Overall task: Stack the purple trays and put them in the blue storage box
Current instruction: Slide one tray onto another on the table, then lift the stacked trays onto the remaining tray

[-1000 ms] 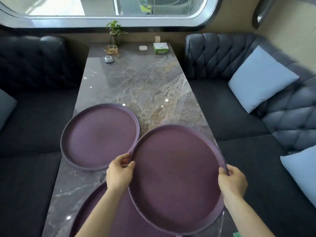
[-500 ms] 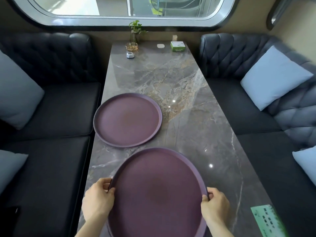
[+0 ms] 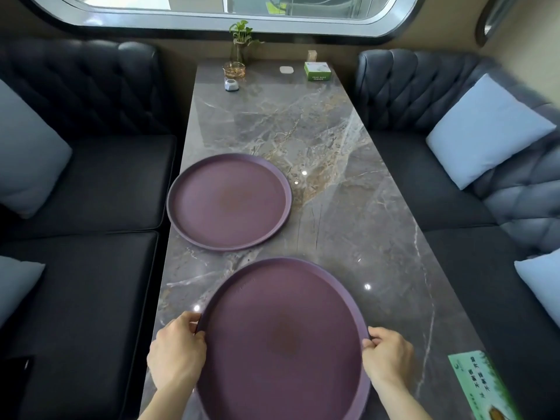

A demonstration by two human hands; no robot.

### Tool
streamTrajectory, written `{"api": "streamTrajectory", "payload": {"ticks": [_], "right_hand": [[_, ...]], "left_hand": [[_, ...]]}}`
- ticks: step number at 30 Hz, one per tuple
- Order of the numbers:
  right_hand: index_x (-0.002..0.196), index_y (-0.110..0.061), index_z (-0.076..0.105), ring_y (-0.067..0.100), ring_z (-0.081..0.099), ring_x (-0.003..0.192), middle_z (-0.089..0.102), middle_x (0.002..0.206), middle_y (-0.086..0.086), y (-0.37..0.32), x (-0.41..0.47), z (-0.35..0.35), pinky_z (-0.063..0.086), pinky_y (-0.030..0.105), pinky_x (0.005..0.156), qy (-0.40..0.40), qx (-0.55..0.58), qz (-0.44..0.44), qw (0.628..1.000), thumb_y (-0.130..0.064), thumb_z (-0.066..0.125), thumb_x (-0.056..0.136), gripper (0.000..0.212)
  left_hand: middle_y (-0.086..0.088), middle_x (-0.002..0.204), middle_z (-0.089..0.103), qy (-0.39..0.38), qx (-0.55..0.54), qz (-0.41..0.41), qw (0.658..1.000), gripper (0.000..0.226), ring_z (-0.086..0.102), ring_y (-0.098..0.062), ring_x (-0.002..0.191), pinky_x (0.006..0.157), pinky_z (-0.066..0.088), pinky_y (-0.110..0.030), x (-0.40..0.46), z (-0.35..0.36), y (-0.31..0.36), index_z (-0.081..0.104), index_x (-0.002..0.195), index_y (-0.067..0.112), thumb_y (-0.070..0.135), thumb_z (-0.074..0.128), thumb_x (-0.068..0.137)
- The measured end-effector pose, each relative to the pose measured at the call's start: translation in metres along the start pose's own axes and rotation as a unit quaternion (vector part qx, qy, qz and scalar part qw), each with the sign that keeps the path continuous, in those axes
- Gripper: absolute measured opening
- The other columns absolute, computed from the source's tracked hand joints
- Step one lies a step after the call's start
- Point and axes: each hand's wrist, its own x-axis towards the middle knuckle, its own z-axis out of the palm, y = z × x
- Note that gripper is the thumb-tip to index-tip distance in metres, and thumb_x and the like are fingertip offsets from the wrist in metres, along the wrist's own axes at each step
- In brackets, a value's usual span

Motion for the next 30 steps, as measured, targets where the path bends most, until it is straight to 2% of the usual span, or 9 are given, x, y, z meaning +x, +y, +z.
{"api": "streamTrajectory", "payload": {"ticks": [6,15,19,21,24,28,30], "right_hand": [[0.1,-0.017,0.076,0.034,0.067,0.09,0.075,0.095,0.009,-0.008,-0.001,-0.006,0.051,0.032,0.072,-0.016,-0.036,0.004,0.999,-0.005,0.069,0.081,0.024],[0.083,-0.014,0.075,0.034,0.065,0.083,0.075,0.083,0.008,-0.013,-0.002,-0.01,0.049,0.032,0.064,-0.019,-0.069,-0.003,0.997,-0.007,0.069,0.08,0.01],[0.085,-0.016,0.075,0.033,0.064,0.082,0.074,0.085,0.008,-0.014,-0.001,-0.009,0.046,0.029,0.064,-0.019,-0.069,-0.001,0.997,-0.007,0.069,0.079,0.012],[0.086,-0.017,0.075,0.032,0.06,0.077,0.073,0.085,0.01,-0.014,0.0,-0.008,0.043,0.028,0.062,-0.017,-0.07,0.002,0.997,-0.006,0.068,0.079,0.015],[0.083,-0.022,0.073,0.027,0.05,0.07,0.072,0.082,0.006,-0.013,0.004,-0.009,0.04,0.027,0.06,-0.029,-0.075,0.009,0.997,-0.009,0.068,0.078,0.015],[0.072,-0.027,0.064,0.026,0.058,0.07,0.065,0.076,-0.001,-0.016,0.015,-0.014,0.048,0.028,0.061,-0.099,-0.116,0.032,0.988,-0.015,0.067,0.075,0.013],[0.068,-0.033,0.061,0.027,0.063,0.08,0.067,0.088,-0.001,-0.024,0.028,-0.019,0.051,0.029,0.069,-0.14,-0.15,0.037,0.978,-0.028,0.069,0.075,0.012]], "left_hand": [[0.009,0.095,0.076,0.008,0.022,0.009,1.0,0.027,0.068,-0.028,0.091,0.071,0.044,-0.034,0.004,0.001,-0.002,0.072,0.104,0.034,0.021,0.069,0.08],[0.008,0.091,0.076,0.028,0.064,0.025,0.997,0.024,0.069,-0.027,0.089,0.071,0.045,-0.034,0.007,0.005,-0.006,0.072,0.101,0.036,0.027,0.07,0.079],[0.011,0.08,0.074,0.043,0.119,0.069,0.99,0.024,0.061,-0.02,0.101,0.087,0.038,-0.034,0.014,0.006,-0.012,0.074,0.097,0.037,0.029,0.075,0.073],[0.013,0.086,0.073,0.02,0.123,0.069,0.99,0.024,0.062,-0.018,0.099,0.081,0.041,-0.033,0.016,0.005,-0.011,0.071,0.097,0.037,0.032,0.074,0.074],[0.013,0.097,0.068,-0.001,0.094,0.049,0.994,0.025,0.063,-0.019,0.086,0.066,0.042,-0.032,0.014,0.005,-0.008,0.062,0.101,0.036,0.033,0.071,0.078],[0.014,0.105,0.065,-0.064,0.102,0.027,0.992,0.037,0.061,-0.019,0.086,0.069,0.045,-0.032,0.022,0.0,-0.011,0.052,0.108,0.039,0.044,0.07,0.076],[0.014,0.102,0.065,-0.103,0.09,-0.003,0.991,0.041,0.062,-0.019,0.087,0.07,0.047,-0.032,0.033,-0.005,-0.011,0.052,0.105,0.039,0.053,0.07,0.071]]}}
